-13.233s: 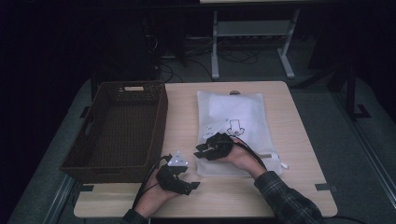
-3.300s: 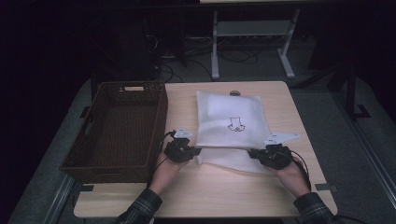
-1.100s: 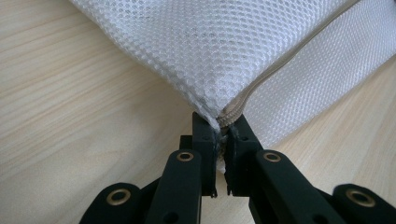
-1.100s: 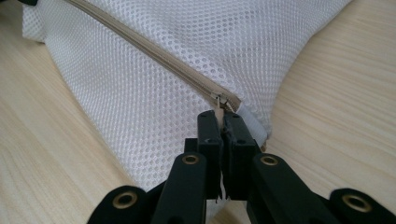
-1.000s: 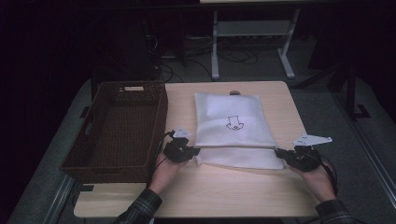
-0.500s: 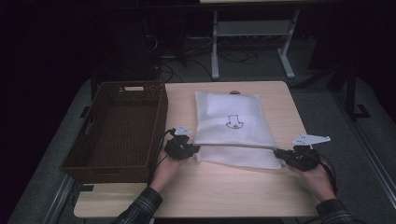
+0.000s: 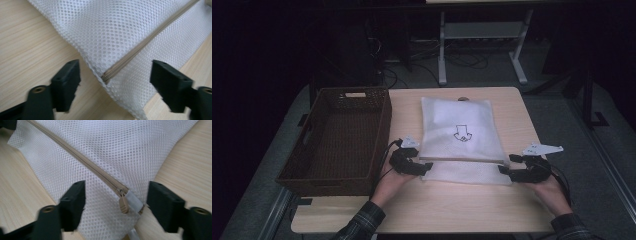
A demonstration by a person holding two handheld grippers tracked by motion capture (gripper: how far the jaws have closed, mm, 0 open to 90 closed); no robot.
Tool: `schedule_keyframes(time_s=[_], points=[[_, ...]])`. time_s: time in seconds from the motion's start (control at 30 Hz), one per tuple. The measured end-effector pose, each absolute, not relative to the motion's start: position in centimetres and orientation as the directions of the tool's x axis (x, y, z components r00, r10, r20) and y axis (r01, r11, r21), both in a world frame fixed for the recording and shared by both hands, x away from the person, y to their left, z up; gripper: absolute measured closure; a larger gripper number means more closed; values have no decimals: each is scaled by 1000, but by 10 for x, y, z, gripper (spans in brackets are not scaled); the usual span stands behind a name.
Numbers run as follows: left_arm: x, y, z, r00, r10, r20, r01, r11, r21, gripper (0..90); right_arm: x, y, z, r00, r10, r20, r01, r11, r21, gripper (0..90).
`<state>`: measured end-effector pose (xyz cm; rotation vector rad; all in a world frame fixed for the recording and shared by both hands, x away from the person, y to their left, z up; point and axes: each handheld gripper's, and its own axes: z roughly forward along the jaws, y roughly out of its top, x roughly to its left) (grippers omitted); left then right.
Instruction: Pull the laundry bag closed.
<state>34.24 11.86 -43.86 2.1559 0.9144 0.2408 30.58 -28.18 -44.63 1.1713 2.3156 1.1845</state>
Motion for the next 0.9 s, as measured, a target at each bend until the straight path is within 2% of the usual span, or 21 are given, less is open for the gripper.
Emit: schedule_keyframes(time_s=[0.1, 0.3, 0.4, 0.6, 0.7, 0.9], points=[[338, 120, -437, 741, 663, -108, 515, -457, 725, 134, 306, -278, -447, -631, 770, 98, 529, 334, 781, 161], [331, 121, -435, 766, 636, -96, 485, -473, 736, 75, 304, -276, -445, -624, 775, 96, 524, 324, 788, 142], [325, 122, -436, 778, 620, -102, 485, -490, 724, 17, 300, -277, -443, -620, 778, 96, 520, 316, 794, 138], [307, 122, -436, 798, 594, -99, 463, -502, 731, 0, 288, -276, -440, -616, 782, 97, 516, 307, 799, 115], [295, 126, -439, 805, 584, -108, 467, -509, 723, 0, 278, -277, -440, -604, 793, 80, 511, 309, 802, 50], [278, 136, -444, 800, 588, -121, 478, -502, 721, 0, 260, -283, -441, -599, 798, 69, 509, 313, 801, 10]])
